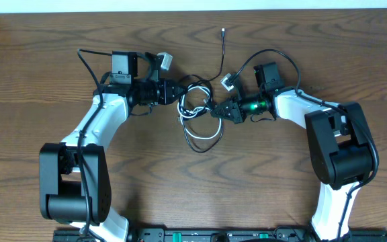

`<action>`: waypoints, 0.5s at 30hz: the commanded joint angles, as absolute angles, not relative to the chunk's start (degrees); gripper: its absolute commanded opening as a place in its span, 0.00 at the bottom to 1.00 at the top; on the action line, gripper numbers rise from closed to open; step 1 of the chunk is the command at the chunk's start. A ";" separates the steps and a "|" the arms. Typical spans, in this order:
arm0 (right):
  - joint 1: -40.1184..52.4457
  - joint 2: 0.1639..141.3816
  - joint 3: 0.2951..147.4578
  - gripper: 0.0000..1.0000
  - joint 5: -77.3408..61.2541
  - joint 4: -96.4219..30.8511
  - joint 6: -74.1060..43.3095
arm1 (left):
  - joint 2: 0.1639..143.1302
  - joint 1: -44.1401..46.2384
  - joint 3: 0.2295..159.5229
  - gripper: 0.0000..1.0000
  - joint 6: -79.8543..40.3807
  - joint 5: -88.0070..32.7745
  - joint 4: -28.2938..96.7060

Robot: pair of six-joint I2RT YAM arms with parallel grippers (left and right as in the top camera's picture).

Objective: Untangle cables

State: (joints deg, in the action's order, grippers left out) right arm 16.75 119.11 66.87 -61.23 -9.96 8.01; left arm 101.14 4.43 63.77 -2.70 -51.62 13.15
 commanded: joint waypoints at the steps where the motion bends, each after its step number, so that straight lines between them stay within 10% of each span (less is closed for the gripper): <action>1: 16.93 117.45 66.59 0.01 -69.93 -9.85 13.17 | 101.34 4.19 63.18 0.08 -1.72 -44.84 14.00; 15: 15.53 116.90 66.65 0.01 -89.49 -6.74 22.13 | 102.89 4.21 61.71 0.07 -1.72 -44.25 14.57</action>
